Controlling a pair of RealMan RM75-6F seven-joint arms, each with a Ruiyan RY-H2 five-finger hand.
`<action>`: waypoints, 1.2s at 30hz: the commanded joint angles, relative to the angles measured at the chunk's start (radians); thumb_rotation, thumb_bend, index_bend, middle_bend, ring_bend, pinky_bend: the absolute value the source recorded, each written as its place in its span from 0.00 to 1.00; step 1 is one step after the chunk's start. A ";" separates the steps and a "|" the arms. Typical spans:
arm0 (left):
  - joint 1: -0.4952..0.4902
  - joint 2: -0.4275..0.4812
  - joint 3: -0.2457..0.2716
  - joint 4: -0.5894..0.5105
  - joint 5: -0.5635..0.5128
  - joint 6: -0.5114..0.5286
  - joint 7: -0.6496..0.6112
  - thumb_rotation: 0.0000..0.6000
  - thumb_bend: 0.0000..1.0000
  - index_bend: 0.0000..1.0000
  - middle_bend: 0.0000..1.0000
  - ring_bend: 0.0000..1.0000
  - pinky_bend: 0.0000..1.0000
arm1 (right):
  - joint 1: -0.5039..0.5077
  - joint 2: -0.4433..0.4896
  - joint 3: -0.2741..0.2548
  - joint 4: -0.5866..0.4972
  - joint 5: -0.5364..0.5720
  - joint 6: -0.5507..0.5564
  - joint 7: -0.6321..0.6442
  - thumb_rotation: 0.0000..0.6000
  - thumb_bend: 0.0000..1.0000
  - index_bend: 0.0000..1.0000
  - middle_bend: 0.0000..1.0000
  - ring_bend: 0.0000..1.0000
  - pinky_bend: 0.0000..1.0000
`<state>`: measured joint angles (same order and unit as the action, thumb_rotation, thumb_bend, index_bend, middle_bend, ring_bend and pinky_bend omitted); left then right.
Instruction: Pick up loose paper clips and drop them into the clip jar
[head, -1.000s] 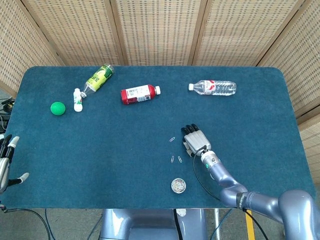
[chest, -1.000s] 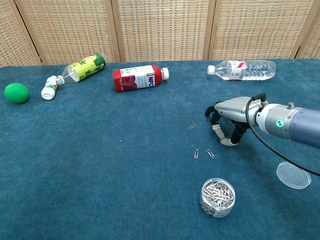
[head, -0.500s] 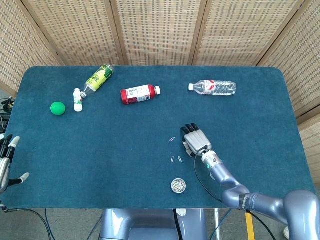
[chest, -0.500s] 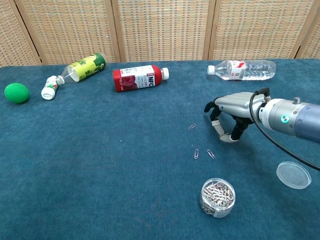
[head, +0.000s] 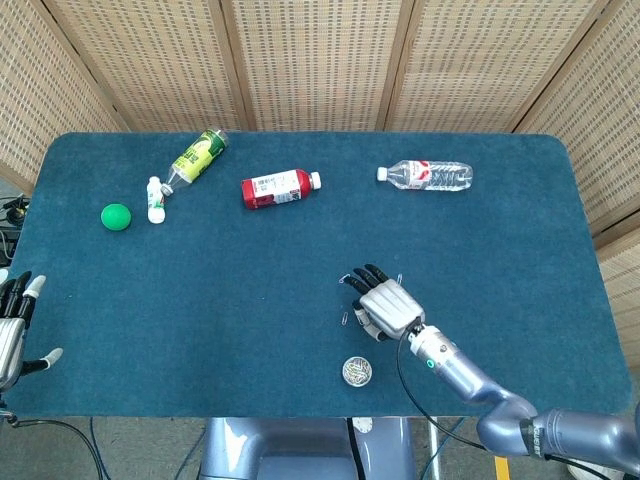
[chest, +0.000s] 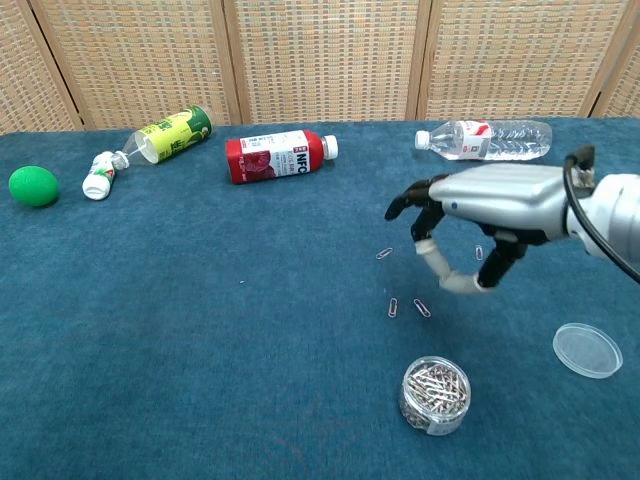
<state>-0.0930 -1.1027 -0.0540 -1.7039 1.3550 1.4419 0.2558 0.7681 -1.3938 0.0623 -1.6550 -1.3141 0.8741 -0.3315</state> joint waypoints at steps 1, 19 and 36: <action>0.001 -0.002 0.001 -0.002 0.001 0.001 0.005 1.00 0.00 0.00 0.00 0.00 0.00 | -0.022 0.028 -0.050 -0.064 -0.081 0.015 0.032 1.00 0.44 0.66 0.11 0.00 0.00; 0.001 0.001 0.001 -0.001 0.000 0.000 -0.004 1.00 0.00 0.00 0.00 0.00 0.00 | -0.039 -0.051 -0.084 -0.058 -0.064 -0.016 -0.006 1.00 0.44 0.66 0.11 0.00 0.00; 0.001 0.001 0.000 -0.001 0.000 0.000 -0.004 1.00 0.00 0.00 0.00 0.00 0.00 | -0.046 -0.084 -0.088 -0.033 -0.033 -0.023 -0.056 1.00 0.33 0.65 0.11 0.00 0.00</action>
<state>-0.0917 -1.1013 -0.0537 -1.7050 1.3555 1.4418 0.2518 0.7219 -1.4790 -0.0251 -1.6888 -1.3485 0.8519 -0.3861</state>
